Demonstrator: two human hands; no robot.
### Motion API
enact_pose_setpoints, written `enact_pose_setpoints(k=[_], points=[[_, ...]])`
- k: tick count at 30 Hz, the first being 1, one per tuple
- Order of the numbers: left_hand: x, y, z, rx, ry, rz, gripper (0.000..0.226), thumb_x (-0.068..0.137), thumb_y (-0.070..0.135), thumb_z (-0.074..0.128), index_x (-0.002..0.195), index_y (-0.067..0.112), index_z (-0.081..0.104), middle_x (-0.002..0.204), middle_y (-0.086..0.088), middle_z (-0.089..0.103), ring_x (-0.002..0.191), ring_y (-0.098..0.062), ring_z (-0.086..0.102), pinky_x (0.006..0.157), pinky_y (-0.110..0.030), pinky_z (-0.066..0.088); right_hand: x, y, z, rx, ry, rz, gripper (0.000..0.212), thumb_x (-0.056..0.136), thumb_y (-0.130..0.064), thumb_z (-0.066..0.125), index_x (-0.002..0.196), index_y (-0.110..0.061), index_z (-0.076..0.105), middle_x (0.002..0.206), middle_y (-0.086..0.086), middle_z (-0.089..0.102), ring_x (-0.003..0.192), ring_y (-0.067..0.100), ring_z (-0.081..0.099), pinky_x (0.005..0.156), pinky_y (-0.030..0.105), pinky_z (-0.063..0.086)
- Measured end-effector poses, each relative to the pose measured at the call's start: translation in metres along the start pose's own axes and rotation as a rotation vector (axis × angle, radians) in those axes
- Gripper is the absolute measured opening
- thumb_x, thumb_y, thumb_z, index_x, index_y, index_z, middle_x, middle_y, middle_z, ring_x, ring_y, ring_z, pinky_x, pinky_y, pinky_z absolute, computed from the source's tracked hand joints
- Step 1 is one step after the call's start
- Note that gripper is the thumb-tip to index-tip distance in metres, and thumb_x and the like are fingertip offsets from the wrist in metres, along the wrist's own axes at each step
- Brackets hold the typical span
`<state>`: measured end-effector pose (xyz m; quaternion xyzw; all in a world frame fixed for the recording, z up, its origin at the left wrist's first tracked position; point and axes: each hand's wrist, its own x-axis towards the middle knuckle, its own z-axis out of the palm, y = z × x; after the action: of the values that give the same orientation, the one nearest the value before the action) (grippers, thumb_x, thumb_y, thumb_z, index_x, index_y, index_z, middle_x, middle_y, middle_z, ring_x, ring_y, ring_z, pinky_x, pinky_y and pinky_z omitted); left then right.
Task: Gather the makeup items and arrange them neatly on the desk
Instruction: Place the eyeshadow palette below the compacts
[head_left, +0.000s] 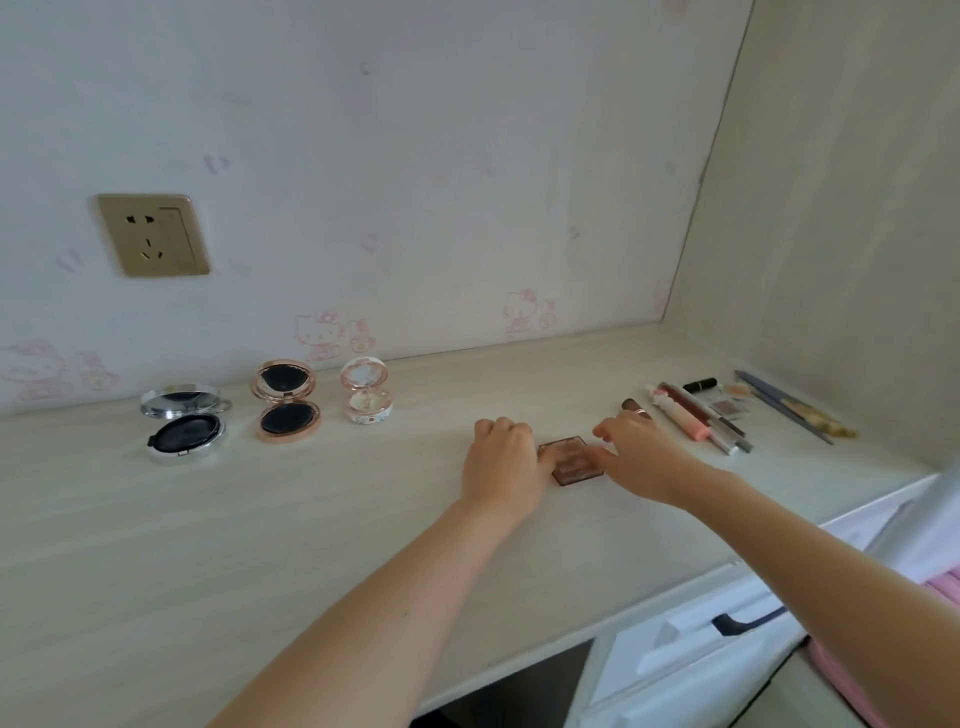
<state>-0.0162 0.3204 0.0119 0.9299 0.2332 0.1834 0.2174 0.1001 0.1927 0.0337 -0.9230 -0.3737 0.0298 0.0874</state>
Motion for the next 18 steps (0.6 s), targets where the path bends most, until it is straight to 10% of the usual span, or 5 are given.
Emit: enact_pose_setpoints(k=[10,18], points=[[-0.007,0.010,0.013,0.027,-0.006,0.015,0.038,0.099,0.035,0.040,0.105,0.003,0.061,0.114,-0.011,0.056,0.118,-0.029,0.037,0.095,-0.036,0.040,0.000,-0.016,0.011,0.000,0.001,0.010,0.039,0.099,-0.028,0.035,0.087,-0.007,0.066,0.100,0.015,0.060,0.099,0.029,0.049,0.076,0.031,0.024],[-0.018,0.026,0.010,-0.069,0.055,-0.026,0.033,0.094,0.030,0.053,0.111,0.003,0.044,0.113,-0.012,0.054,0.114,-0.029,0.038,0.092,-0.034,0.038,-0.009,-0.028,0.009,0.327,0.073,0.124,0.025,0.091,-0.008,0.044,0.095,-0.003,0.068,0.096,0.011,0.068,0.095,0.027,0.059,0.076,0.030,0.044]])
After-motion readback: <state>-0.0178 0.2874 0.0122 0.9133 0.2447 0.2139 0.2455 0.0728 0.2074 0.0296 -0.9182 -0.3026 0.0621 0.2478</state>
